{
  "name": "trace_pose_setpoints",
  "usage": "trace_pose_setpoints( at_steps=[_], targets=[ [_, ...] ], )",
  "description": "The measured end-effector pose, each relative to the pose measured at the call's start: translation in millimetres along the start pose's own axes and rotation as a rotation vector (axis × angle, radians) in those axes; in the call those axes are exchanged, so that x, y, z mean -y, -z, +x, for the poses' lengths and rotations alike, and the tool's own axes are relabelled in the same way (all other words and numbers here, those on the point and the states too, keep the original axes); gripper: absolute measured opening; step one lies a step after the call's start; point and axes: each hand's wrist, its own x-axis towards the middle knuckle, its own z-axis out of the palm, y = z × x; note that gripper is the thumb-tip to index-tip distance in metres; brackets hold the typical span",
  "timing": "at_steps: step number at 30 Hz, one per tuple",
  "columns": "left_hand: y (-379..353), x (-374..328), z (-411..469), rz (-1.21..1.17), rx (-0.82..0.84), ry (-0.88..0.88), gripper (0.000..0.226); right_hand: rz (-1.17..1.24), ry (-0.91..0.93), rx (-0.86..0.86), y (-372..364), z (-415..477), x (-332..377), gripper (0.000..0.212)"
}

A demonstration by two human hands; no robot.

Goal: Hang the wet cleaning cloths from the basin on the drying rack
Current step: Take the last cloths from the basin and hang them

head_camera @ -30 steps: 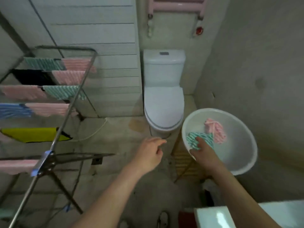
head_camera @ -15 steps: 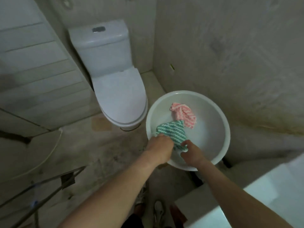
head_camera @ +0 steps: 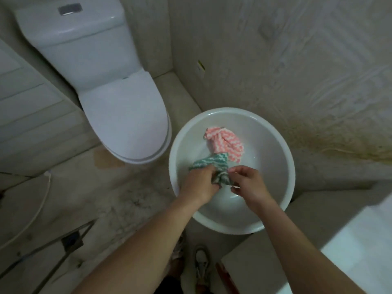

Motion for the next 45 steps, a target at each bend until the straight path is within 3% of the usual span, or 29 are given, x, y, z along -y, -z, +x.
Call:
trace_pose_setpoints(
  at_steps=[4, 7, 10, 13, 15, 17, 20, 22, 24, 27, 31, 34, 37, 42, 45],
  targets=[
    [17.5, 1.5, 6.9, -0.331, -0.056, 0.045, 0.009, 0.276, -0.032, 0.044, 6.9, 1.6, 19.8, 0.022],
    [38.9, 3.4, 6.0, -0.562, -0.136, 0.039, 0.013, 0.224, -0.055, -0.074, 10.1, 17.7, 17.8, 0.012],
    [59.2, 4.8, 0.1, -0.595, -0.307, 0.017, 0.027, -0.175, 0.089, -0.137, 0.6, 42.0, 6.7, 0.016],
    [69.0, 7.5, -3.7, -0.792, -0.392, 0.085, 0.027, -0.891, 0.307, -0.066, -14.6, 72.0, -5.5, 0.05],
    [71.6, 11.3, -5.5, -0.905, -0.412, 0.117, 0.027, -1.101, 0.325, 0.035, -27.3, 85.4, -10.5, 0.063],
    [73.3, 16.3, -7.6, -0.976, -0.405, 0.123, 0.026, -1.12, 0.321, 0.065, -37.7, 92.9, -15.5, 0.064],
    [74.9, 17.0, -11.9, -1.027, -0.383, 0.129, 0.019, -0.899, 0.255, -0.193, -42.7, 82.9, -11.7, 0.03],
    [76.7, 17.4, -15.2, -1.028, -0.376, 0.143, 0.012, -0.508, 0.208, -0.239, -41.9, 64.8, 3.1, 0.018],
    [78.2, 15.3, -19.0, -1.052, -0.341, 0.175, 0.004, -0.037, 0.117, -0.173, -35.0, 39.8, 24.7, 0.021],
    [80.7, 5.7, -26.0, -1.061, -0.202, 0.131, 0.028, 0.333, 0.086, 0.042, -17.9, -1.5, 55.3, 0.018],
    [79.4, -14.9, -35.3, -0.856, -0.155, -0.056, 0.032, 0.455, 0.182, 0.232, -4.2, -45.9, 83.5, 0.02],
    [82.9, -27.5, -47.0, -0.761, -0.266, -0.081, 0.019, 0.441, 0.209, 0.192, -0.8, -71.1, 96.0, 0.014],
    [97.1, -35.4, -64.8, -0.831, -0.292, -0.086, 0.021, 0.422, 0.201, 0.139, 1.2, -95.6, 106.0, 0.028],
    [125.4, -40.0, -98.3, -0.884, -0.305, -0.124, 0.016, 0.564, 0.202, 0.214, 5.9, -134.0, 126.7, 0.028],
    [140.3, -41.9, -118.4, -0.864, -0.339, -0.12, 0.026, 0.636, 0.213, 0.255, 4.0, -146.0, 132.1, 0.029]
  ],
)
